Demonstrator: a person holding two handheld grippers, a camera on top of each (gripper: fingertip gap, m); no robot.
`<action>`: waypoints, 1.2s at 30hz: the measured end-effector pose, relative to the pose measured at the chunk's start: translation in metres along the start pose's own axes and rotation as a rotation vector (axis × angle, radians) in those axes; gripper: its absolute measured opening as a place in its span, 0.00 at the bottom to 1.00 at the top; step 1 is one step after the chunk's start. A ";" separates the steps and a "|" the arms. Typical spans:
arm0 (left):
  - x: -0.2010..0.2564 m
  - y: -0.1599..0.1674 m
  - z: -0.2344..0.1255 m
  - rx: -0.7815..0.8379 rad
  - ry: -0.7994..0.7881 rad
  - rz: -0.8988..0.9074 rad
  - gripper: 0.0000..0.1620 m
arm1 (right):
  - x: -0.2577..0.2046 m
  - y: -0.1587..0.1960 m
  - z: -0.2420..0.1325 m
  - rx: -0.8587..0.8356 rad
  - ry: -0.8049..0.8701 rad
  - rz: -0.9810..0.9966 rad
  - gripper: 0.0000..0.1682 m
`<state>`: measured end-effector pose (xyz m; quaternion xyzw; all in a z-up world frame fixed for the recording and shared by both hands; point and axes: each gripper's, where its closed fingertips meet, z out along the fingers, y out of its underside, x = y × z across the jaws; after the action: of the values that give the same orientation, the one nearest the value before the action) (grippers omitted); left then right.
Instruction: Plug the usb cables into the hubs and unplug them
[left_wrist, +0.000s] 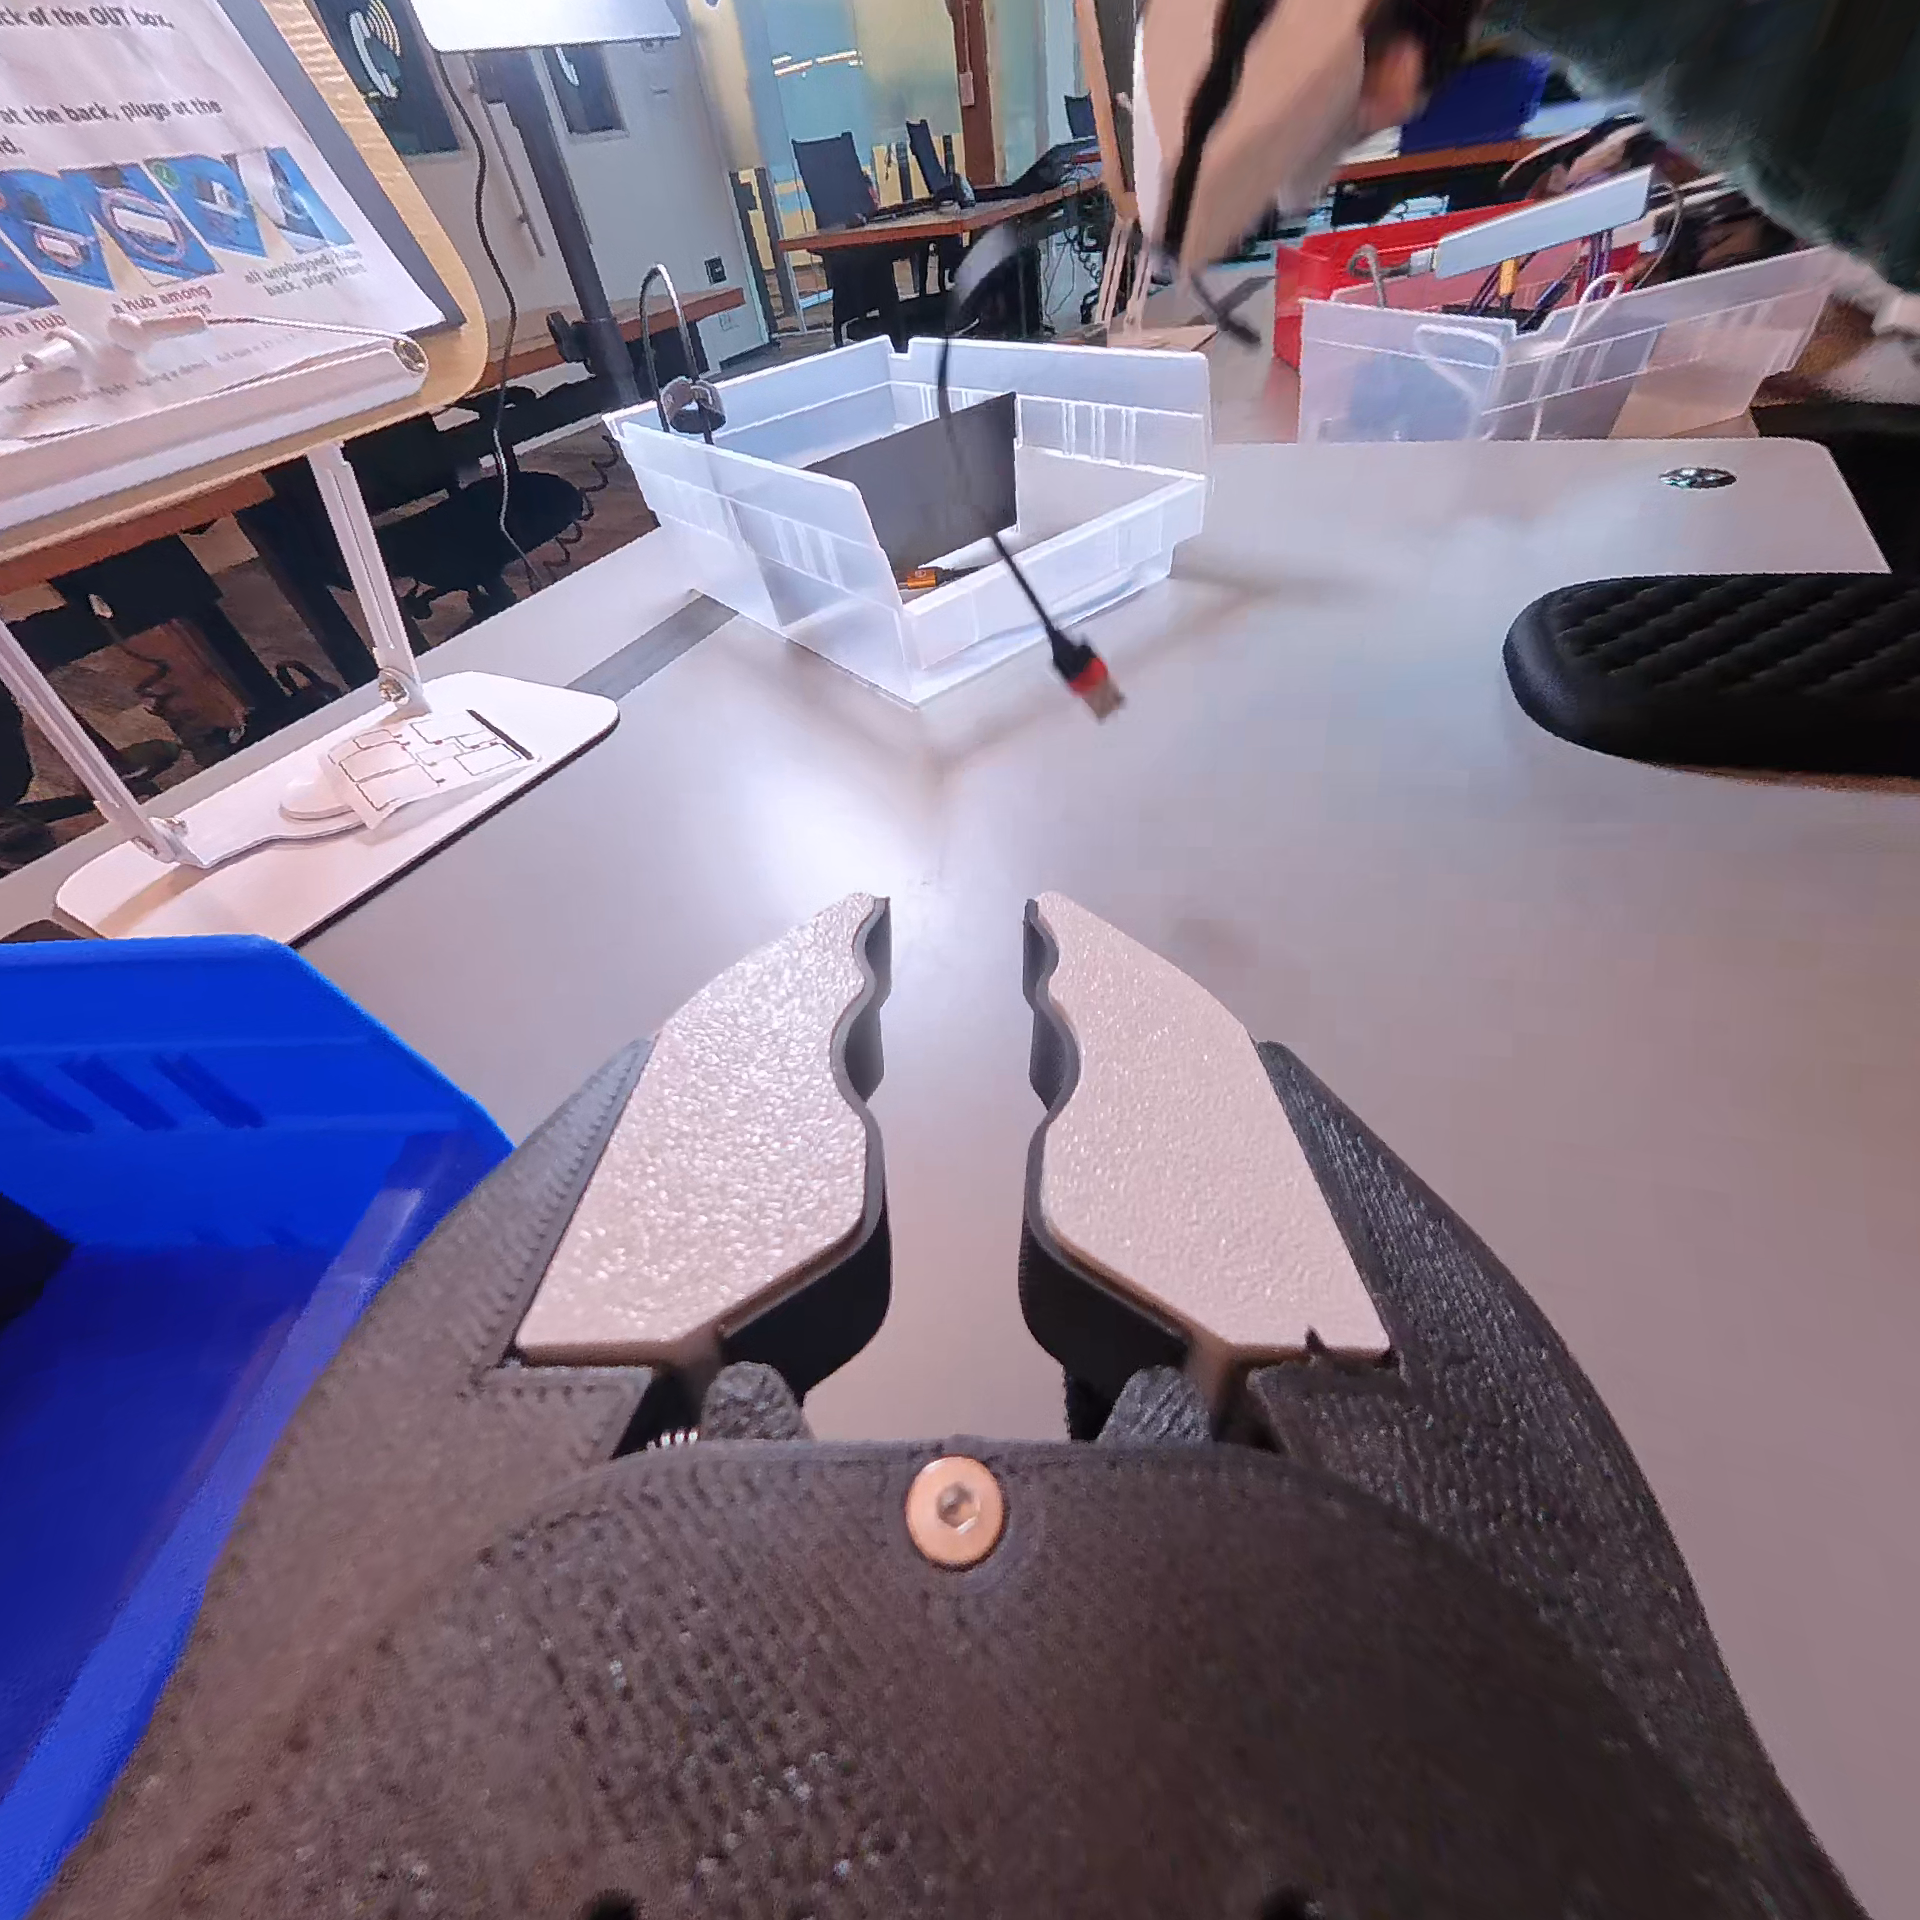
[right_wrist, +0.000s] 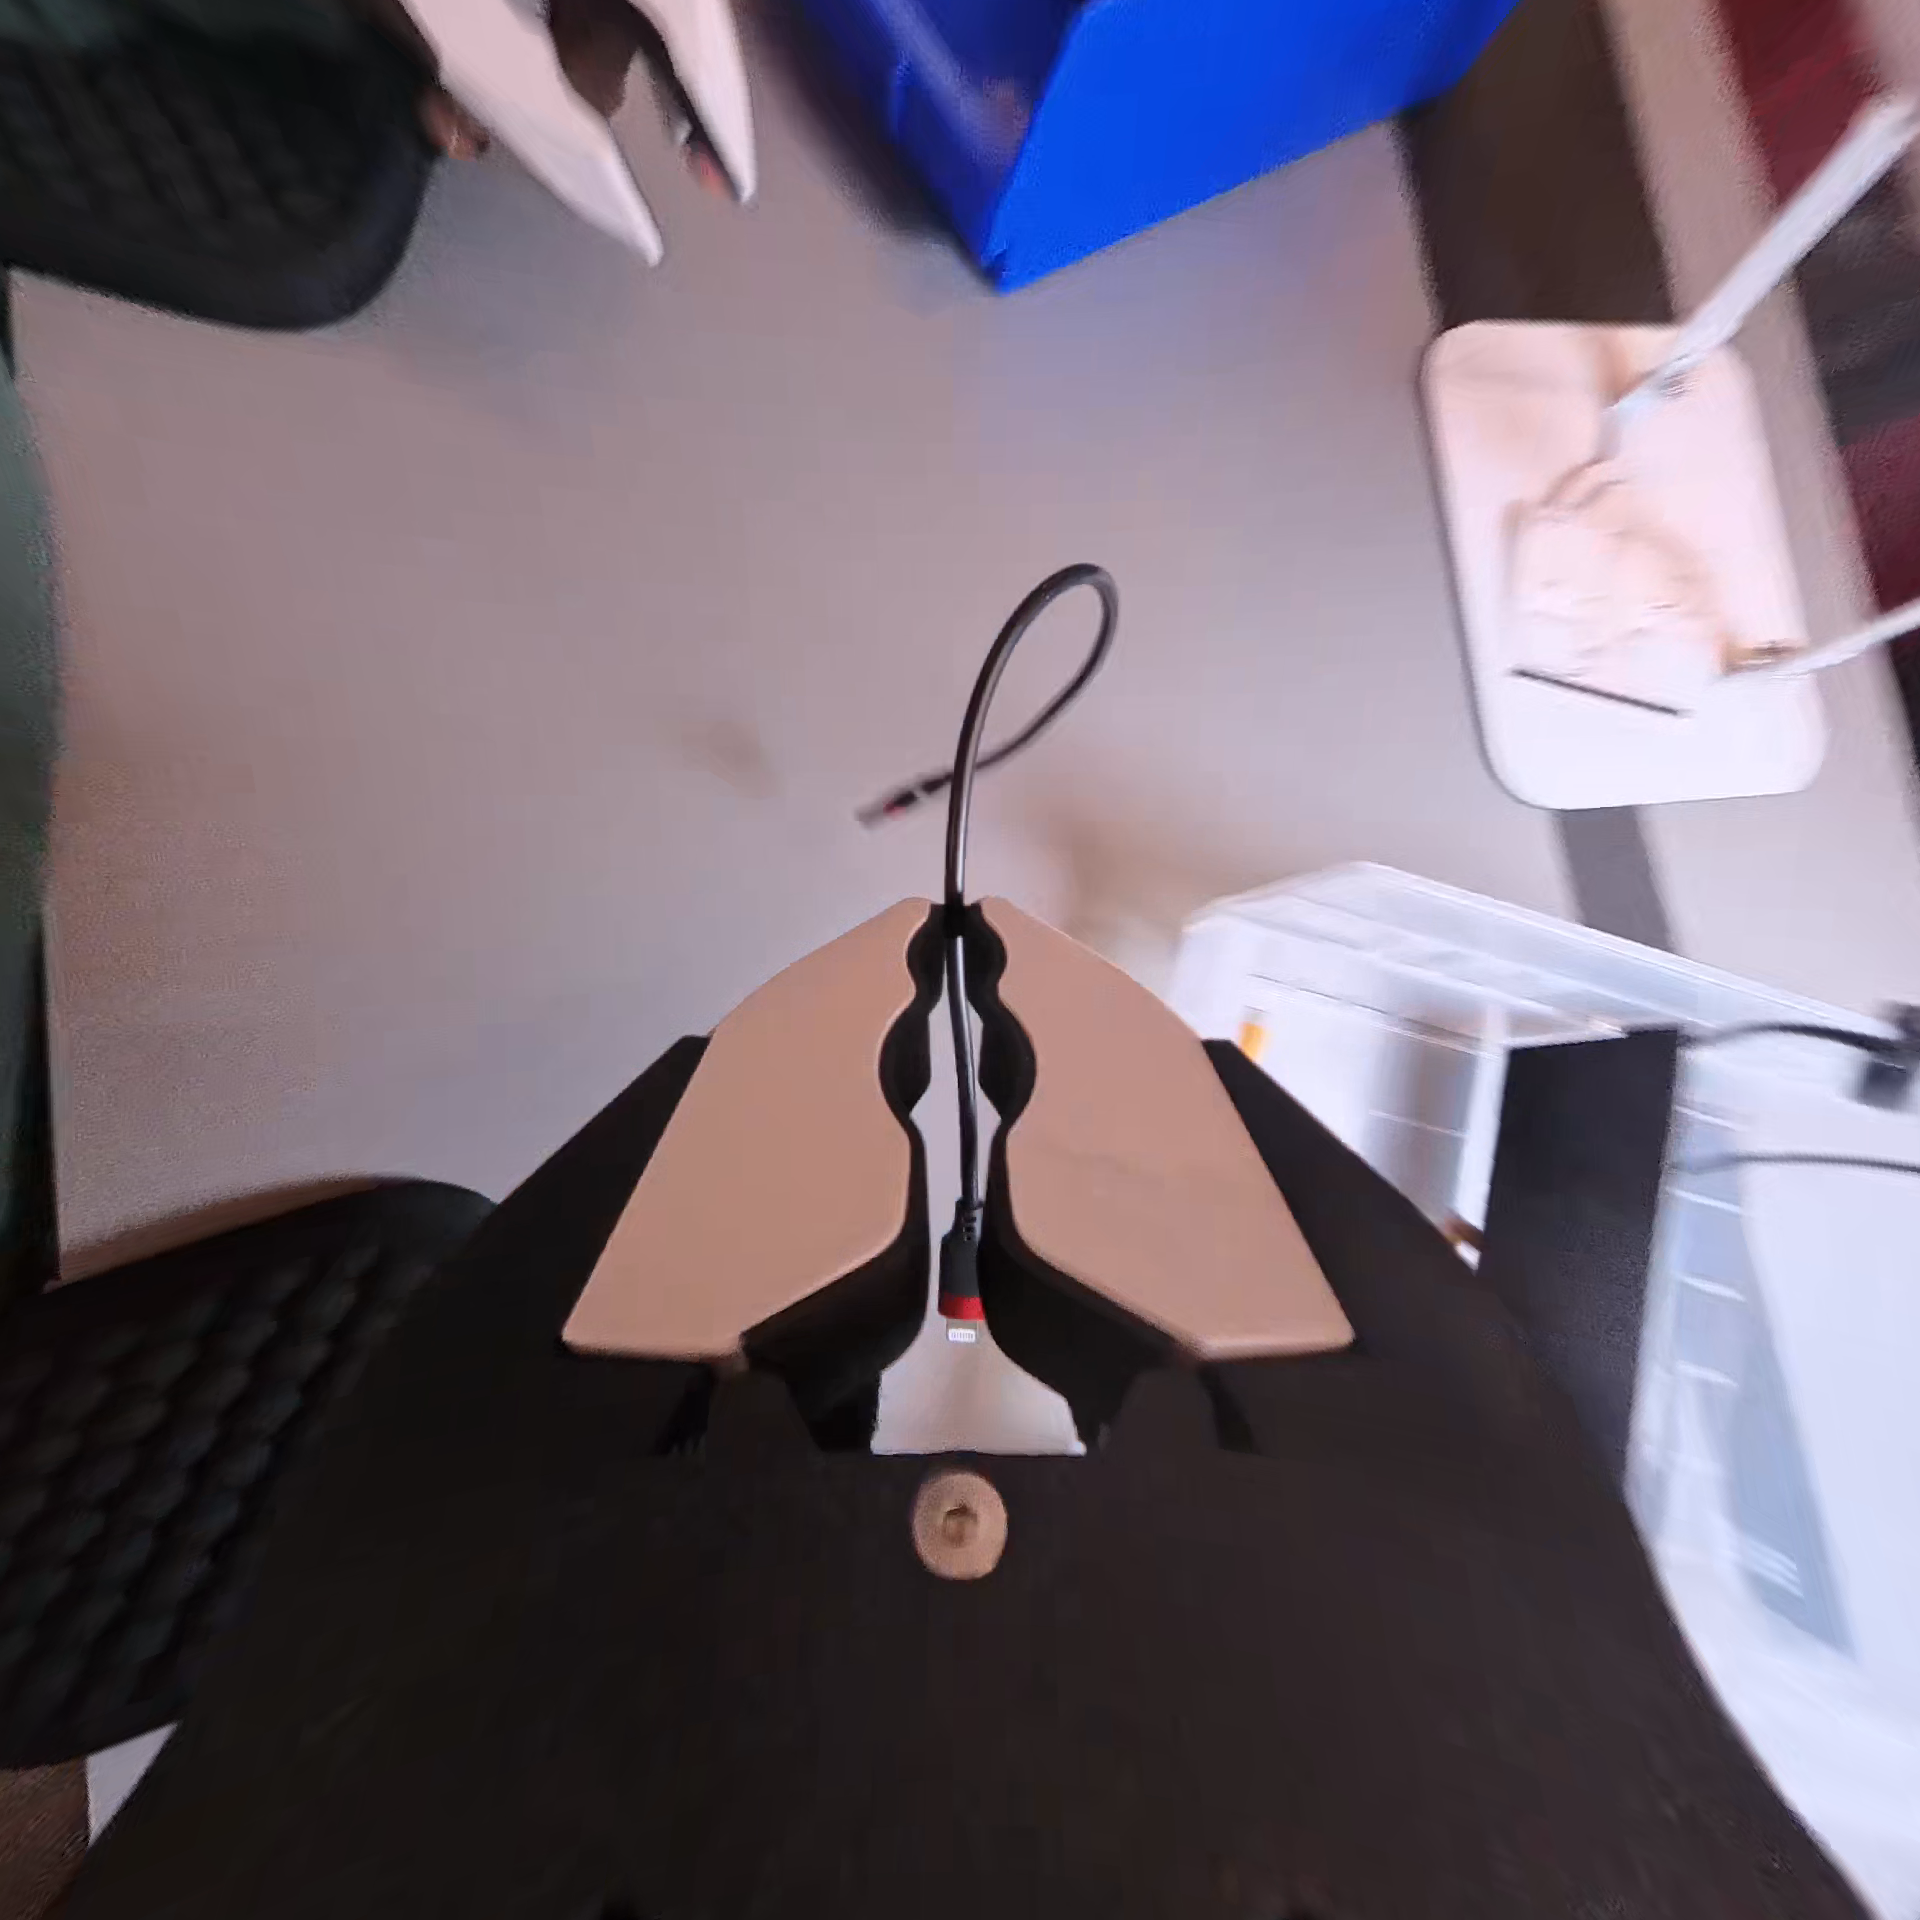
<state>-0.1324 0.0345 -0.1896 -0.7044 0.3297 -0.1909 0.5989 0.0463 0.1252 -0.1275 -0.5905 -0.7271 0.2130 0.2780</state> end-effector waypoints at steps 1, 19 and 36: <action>0.001 0.000 0.001 -0.002 0.003 0.003 0.15 | 0.010 -0.003 -0.016 -0.005 0.046 0.002 0.02; -0.003 0.004 0.001 -0.015 -0.012 -0.001 0.15 | 0.109 0.076 0.005 -0.131 0.371 0.190 0.15; -0.231 -0.040 -0.072 -0.317 -0.511 -0.050 0.23 | -0.012 0.015 0.018 0.589 0.370 0.405 0.16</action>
<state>-0.3351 0.1455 -0.1064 -0.8222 0.1766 0.0317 0.5402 0.0467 0.1170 -0.1525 -0.6453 -0.4413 0.3529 0.5141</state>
